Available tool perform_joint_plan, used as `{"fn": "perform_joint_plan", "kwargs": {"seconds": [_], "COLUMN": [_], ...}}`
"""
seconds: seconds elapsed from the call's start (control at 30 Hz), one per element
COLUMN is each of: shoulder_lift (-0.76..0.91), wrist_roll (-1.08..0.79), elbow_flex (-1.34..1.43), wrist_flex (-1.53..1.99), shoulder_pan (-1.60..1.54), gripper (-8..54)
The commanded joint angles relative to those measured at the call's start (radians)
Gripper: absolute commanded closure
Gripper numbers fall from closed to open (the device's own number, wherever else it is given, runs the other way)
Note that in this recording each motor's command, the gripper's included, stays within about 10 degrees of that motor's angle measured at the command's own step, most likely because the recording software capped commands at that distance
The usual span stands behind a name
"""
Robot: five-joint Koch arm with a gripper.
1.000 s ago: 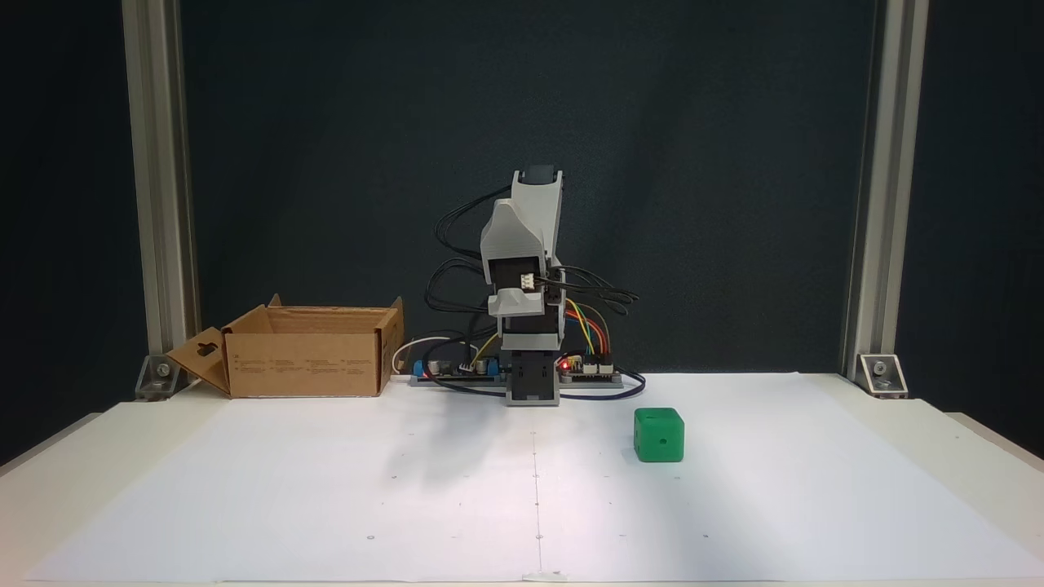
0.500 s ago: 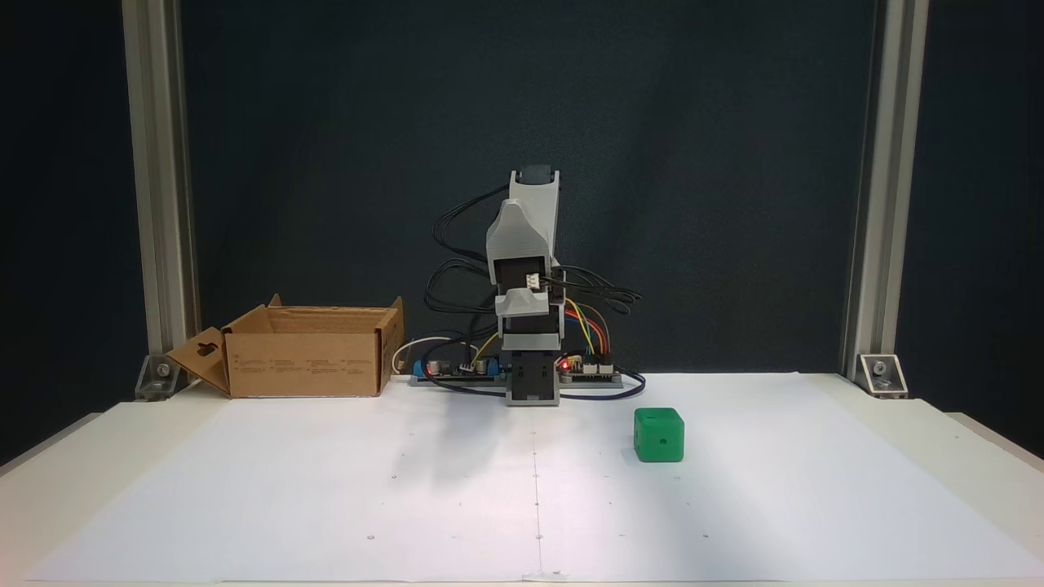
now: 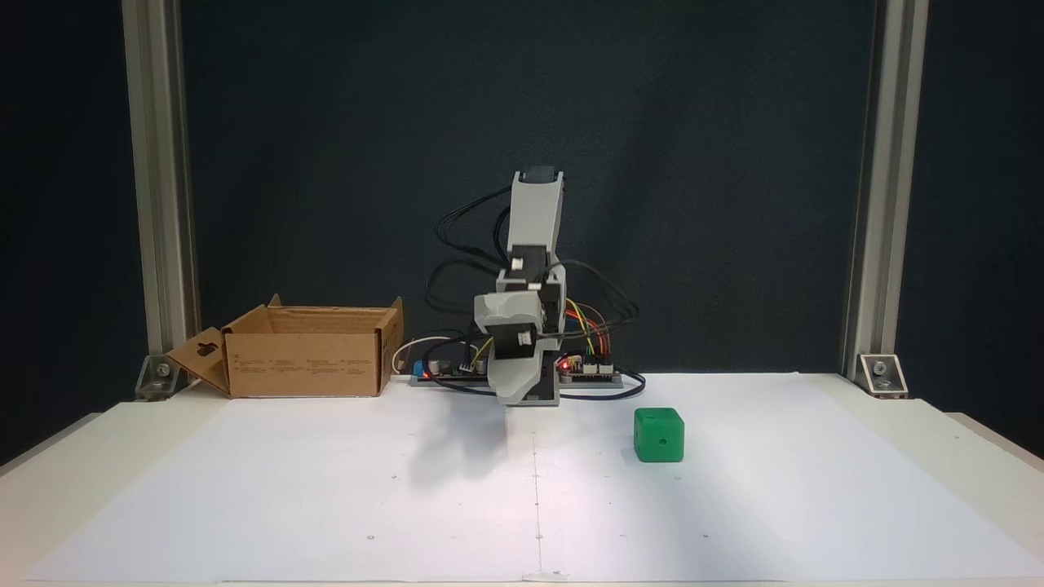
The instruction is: Grasp a green dice and put it in the bin.
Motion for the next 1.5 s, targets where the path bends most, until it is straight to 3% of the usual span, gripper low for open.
{"fn": "perform_joint_plan", "kwargs": {"seconds": [0.0, 0.47, 0.8, 0.9, 1.13, 1.47], "shoulder_lift": [0.114, 0.107, 0.041, 0.005, -0.029, -0.192], "wrist_roll": [-0.011, -0.002, 0.107, 0.227, 0.272, 0.391], "elbow_flex": [-0.143, -0.637, -0.943, -1.114, -1.180, -1.233], "wrist_flex": [0.162, 0.954, 1.540, 1.816, 2.189, 2.177], "shoulder_pan": [-0.003, -0.017, -0.032, -0.067, -0.201, -0.453], "gripper": [2.8, 1.8, 1.3, 1.2, 0.6, 1.5]}}
